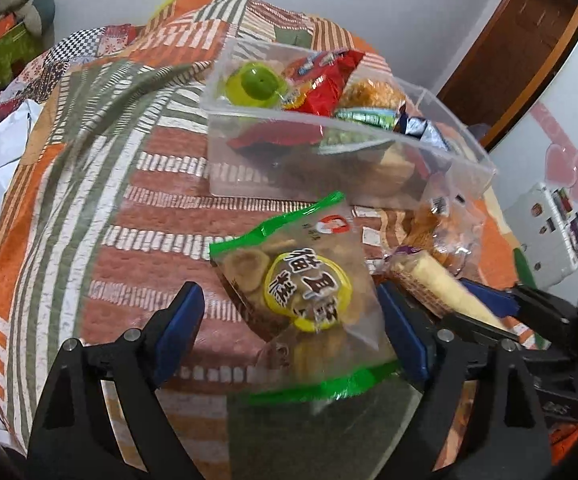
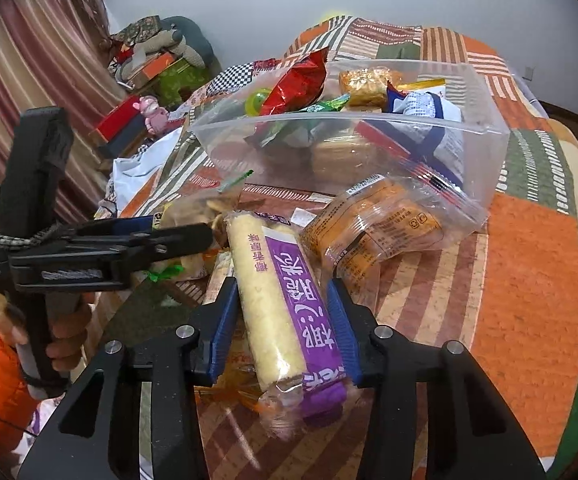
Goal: Organize snacks
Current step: 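Grasp green-trimmed cookie bag with left tool while right tool grasps purple-labelled roll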
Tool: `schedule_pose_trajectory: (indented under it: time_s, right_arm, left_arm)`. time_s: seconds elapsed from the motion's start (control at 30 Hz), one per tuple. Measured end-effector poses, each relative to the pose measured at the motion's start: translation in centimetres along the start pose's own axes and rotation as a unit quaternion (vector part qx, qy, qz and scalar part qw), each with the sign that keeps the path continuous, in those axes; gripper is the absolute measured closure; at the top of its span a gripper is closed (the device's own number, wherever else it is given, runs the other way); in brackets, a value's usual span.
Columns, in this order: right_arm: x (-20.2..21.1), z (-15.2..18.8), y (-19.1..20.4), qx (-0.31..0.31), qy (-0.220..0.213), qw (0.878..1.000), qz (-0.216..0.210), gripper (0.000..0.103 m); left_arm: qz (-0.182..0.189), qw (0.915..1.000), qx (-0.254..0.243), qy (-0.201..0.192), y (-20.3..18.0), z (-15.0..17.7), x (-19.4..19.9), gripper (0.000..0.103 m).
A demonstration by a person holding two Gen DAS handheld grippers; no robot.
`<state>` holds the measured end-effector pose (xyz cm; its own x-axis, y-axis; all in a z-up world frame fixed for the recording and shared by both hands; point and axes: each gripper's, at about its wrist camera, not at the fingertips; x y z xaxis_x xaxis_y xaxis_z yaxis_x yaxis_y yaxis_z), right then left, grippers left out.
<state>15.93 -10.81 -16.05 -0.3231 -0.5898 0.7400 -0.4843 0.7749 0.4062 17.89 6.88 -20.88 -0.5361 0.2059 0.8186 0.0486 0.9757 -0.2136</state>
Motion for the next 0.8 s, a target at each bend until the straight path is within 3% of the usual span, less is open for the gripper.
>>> schedule_pose_trajectory:
  time_s: [0.1, 0.23, 0.43, 0.63, 0.8]
  right_arm:
    - [0.5, 0.0, -0.2, -0.004, -0.007, 1.0, -0.002, 0.064]
    - [1.5, -0.2, -0.1, -0.005, -0.019, 1.0, -0.008, 0.08]
    - [1.8, -0.4, 0.4, 0.007, -0.027, 1.0, 0.003, 0.082]
    - [0.2, 0.1, 0.4, 0.026, 0.0, 0.999, 0.035, 0.079]
    - [-0.1, 0.5, -0.2, 0.013, -0.002, 1.0, 0.027, 0.081]
  left_arm:
    - [-0.012, 0.9999, -0.009, 0.001, -0.6, 0.2, -0.7, 0.017]
    - [0.004, 0.9997, -0.021, -0.007, -1.1, 0.5, -0.2, 0.044]
    - [-0.018, 0.999, -0.037, -0.016, -1.2, 1.0, 1.3, 0.05]
    - [-0.028, 0.9985, -0.034, -0.033, -0.5, 1.7, 3.3, 0.05]
    - [-0.037, 0.9975, -0.036, -0.047, -0.5, 1.9, 4.7, 0.05]
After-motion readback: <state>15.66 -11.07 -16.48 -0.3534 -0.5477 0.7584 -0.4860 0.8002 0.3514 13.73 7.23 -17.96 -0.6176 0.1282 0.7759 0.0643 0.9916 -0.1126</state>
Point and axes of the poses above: each gripper's, at about its wrist camera, not at the fingertips, and x roughly against the way its jaws point, y to its left, z to its underside, and after that the axes turned 7 degrees about -x, right-handed
